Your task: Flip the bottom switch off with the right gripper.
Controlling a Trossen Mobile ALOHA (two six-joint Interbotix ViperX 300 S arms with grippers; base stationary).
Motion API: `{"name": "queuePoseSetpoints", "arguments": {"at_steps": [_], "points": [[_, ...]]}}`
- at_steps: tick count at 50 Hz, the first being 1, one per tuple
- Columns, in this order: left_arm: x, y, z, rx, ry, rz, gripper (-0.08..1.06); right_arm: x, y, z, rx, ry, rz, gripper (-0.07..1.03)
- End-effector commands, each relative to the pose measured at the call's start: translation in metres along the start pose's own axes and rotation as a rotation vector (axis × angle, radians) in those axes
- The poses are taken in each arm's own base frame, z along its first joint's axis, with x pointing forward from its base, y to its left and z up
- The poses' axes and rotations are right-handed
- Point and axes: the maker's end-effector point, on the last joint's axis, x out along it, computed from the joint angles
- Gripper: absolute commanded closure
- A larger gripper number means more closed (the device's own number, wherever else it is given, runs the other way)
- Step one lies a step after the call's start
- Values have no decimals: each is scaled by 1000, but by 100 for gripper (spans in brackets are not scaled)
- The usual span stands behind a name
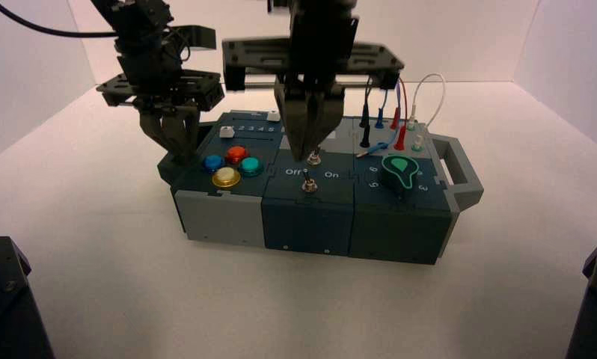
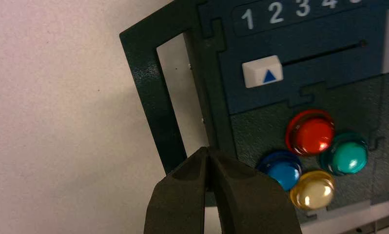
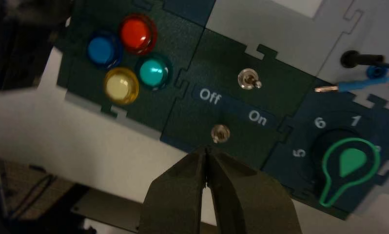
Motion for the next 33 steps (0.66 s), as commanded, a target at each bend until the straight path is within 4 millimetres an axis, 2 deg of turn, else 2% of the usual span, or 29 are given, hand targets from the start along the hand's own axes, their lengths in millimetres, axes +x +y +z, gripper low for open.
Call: {"name": "queuePoseSetpoints", "arguments": {"at_steps": [1,11,33], "points": [[-14,-13,16,40,-51,-14,101,-20,1,3,-39,-47,42,99],[-14,-12,18,42,-48,-11,101,-33,-9,-4,-78,-67,56,99],[-13,-10,17,57,-45,3,101,-42,-25,-21,-65,-74,71,99]]}}
